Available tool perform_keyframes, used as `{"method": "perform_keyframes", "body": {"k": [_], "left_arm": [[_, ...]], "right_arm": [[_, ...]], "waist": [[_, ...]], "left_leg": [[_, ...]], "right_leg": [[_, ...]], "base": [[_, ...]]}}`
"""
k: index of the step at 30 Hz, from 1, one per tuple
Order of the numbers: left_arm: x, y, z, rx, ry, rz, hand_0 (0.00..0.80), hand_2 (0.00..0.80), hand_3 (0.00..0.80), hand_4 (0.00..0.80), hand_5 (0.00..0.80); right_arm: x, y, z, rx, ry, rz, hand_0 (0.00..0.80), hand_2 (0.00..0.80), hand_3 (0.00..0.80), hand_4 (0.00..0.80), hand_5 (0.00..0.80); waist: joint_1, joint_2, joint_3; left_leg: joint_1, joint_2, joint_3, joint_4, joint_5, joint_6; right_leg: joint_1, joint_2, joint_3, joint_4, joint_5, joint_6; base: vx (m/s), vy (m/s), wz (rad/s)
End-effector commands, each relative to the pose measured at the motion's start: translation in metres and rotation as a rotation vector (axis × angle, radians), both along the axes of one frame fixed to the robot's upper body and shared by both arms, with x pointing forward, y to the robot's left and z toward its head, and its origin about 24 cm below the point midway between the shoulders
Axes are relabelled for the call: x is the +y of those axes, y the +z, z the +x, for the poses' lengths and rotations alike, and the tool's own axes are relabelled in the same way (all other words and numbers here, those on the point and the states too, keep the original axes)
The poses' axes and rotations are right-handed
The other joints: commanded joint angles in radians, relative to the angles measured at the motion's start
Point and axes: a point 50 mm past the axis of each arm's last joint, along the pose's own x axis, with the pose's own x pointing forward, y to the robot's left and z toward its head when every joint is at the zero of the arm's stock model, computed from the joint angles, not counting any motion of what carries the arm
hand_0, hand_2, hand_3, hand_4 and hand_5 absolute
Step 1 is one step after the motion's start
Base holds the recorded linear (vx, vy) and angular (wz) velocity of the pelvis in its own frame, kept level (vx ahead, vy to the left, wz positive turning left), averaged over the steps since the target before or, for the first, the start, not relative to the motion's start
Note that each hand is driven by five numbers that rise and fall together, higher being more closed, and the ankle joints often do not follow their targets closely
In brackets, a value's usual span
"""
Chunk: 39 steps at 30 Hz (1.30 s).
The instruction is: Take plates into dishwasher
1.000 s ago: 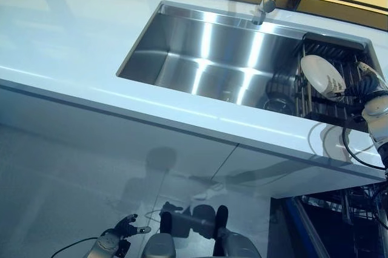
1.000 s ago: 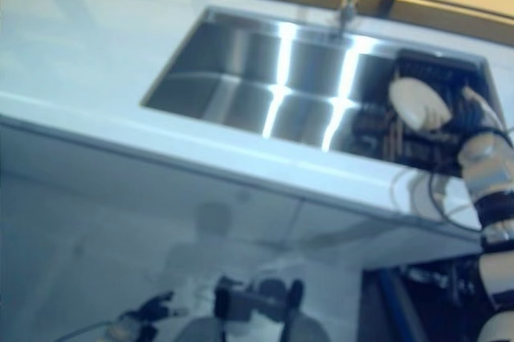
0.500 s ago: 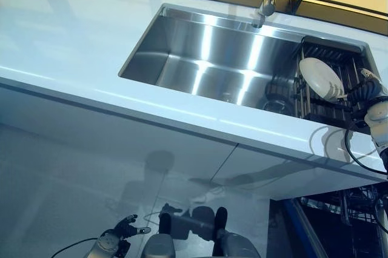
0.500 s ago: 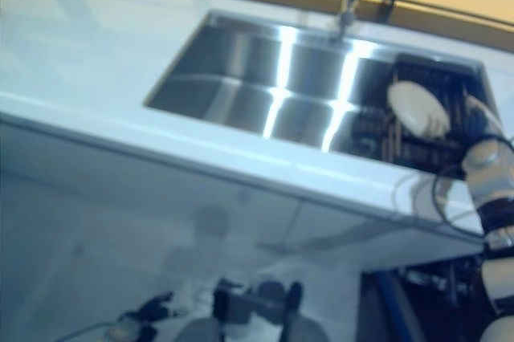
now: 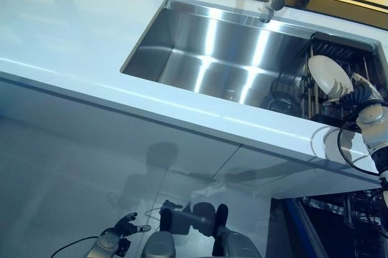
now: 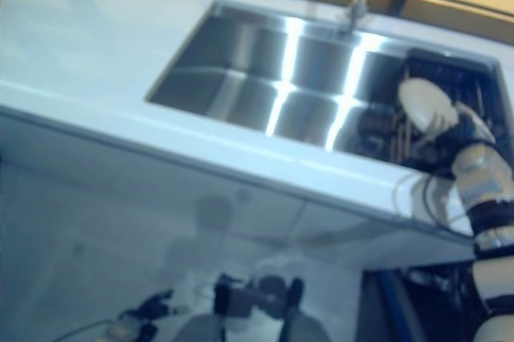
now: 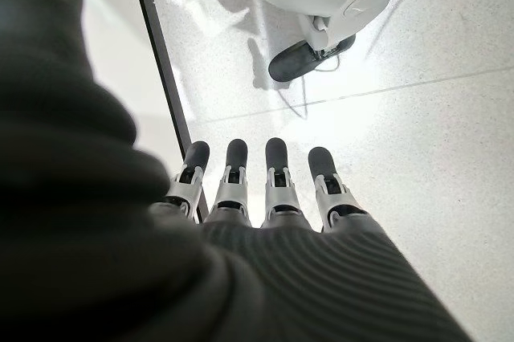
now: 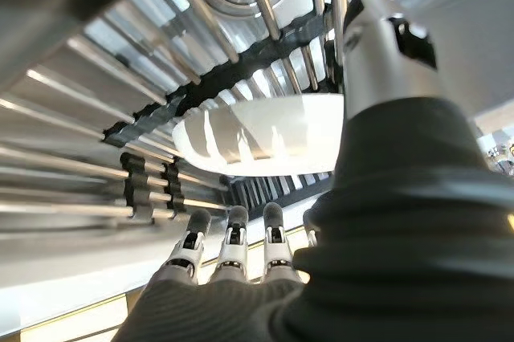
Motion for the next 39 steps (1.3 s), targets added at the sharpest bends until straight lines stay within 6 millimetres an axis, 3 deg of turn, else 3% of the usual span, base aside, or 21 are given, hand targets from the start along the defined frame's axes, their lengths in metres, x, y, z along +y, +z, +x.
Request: {"method": "perform_keyframes", "body": {"k": [1,14,26,39], "left_arm": [[-0.003,0.009,0.020,-0.070,-0.028,-0.011,0.000,0.000,0.000,0.000,0.000],[-0.003,0.014,0.028,-0.111,-0.026,-0.028,0.000,0.000,0.000,0.000,0.000],[-0.003,0.020,0.035,-0.143,-0.014,-0.050,0.000,0.000,0.000,0.000,0.000],[-0.003,0.022,0.037,-0.157,-0.011,-0.069,0.000,0.000,0.000,0.000,0.000]], "right_arm": [[-0.005,0.032,0.002,-0.068,-0.014,-0.120,0.000,0.000,0.000,0.000,0.000],[-0.013,0.048,0.001,-0.082,-0.082,-0.208,0.000,0.000,0.000,0.000,0.000],[-0.015,0.073,-0.003,-0.106,-0.169,-0.450,0.000,0.000,0.000,0.000,0.000],[-0.014,0.083,-0.003,-0.136,-0.226,-0.468,0.000,0.000,0.000,0.000,0.000]], "waist": [[0.040,0.014,0.045],[0.051,0.035,0.091],[0.048,0.042,0.116],[0.057,0.048,0.121]], "left_leg": [[-0.073,-0.025,-0.003,0.003,-0.018,0.036],[-0.111,-0.025,-0.019,0.007,-0.004,0.040],[-0.138,-0.025,-0.018,0.006,0.003,0.040],[-0.152,-0.027,-0.021,0.006,0.007,0.042]], "right_leg": [[0.032,0.034,-0.015,0.099,-0.156,0.024],[-0.012,0.032,-0.029,0.133,-0.165,0.017],[-0.047,0.032,-0.028,0.145,-0.162,0.022],[-0.059,0.030,-0.034,0.150,-0.165,0.021]], "base": [[0.000,0.000,0.00],[-0.010,-0.004,0.04],[-0.003,-0.002,0.02],[0.000,0.000,0.00]]}}
